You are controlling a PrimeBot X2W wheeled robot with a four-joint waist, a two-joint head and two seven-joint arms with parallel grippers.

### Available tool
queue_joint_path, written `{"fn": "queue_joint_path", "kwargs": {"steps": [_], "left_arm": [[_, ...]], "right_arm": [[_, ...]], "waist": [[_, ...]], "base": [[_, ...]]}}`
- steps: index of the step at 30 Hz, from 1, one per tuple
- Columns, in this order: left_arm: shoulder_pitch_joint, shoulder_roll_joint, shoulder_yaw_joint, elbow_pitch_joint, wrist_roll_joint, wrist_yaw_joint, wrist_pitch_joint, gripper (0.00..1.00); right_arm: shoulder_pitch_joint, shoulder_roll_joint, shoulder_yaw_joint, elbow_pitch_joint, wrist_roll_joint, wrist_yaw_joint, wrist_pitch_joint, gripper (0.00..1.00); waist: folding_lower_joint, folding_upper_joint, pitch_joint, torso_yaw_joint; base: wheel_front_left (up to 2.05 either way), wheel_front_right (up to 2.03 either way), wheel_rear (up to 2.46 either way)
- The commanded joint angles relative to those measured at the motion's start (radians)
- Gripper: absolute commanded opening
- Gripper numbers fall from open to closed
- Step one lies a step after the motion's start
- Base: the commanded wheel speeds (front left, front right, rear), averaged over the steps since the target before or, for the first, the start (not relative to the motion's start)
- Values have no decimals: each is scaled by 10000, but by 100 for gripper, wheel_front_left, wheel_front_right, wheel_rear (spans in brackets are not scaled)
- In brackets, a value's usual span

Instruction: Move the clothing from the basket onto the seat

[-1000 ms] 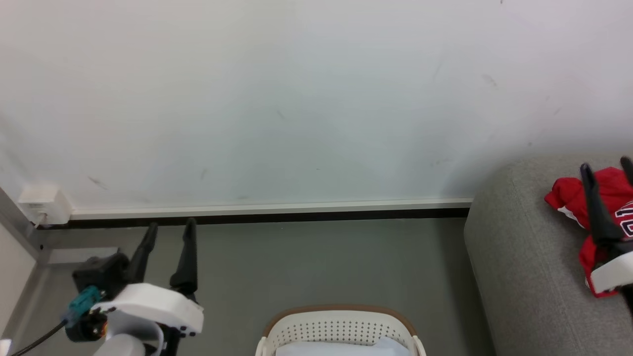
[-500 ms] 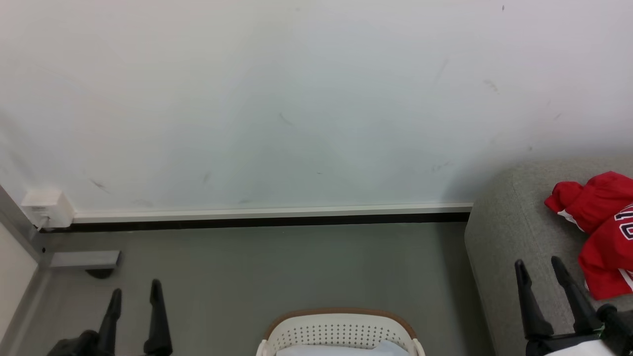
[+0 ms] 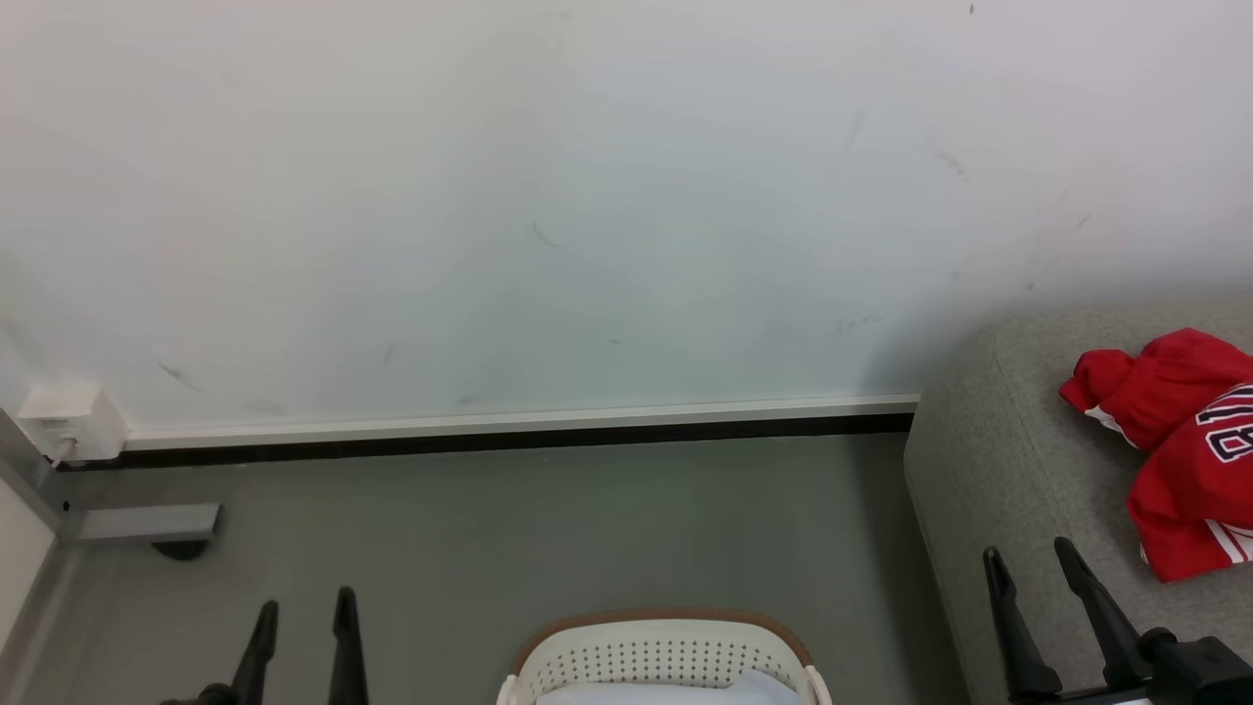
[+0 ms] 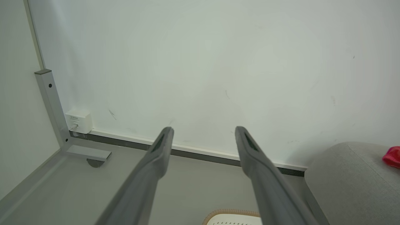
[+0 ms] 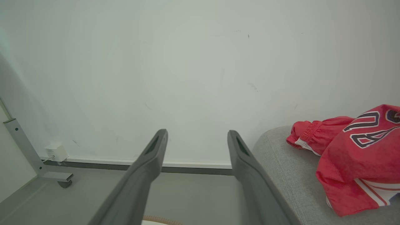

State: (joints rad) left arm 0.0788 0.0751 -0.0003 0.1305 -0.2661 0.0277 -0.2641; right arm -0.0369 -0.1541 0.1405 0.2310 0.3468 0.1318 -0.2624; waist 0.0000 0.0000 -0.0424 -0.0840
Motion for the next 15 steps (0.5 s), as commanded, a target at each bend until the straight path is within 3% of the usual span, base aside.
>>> {"fn": "queue_joint_path", "kwargs": {"steps": [1,15], "left_arm": [[-100,-53,136,76,164,-122,-3,100],[-198,-221,481,327,501,-565,-3,100]], "right_arm": [[-84,-23,16,79,-78,-23,-30,100],[-165,-15,146,232,51,-23,-31,100]], "waist": [[0,0,-1,-4],[0,0,-24,21]], "base": [[0,0,0],[0,0,0]]}}
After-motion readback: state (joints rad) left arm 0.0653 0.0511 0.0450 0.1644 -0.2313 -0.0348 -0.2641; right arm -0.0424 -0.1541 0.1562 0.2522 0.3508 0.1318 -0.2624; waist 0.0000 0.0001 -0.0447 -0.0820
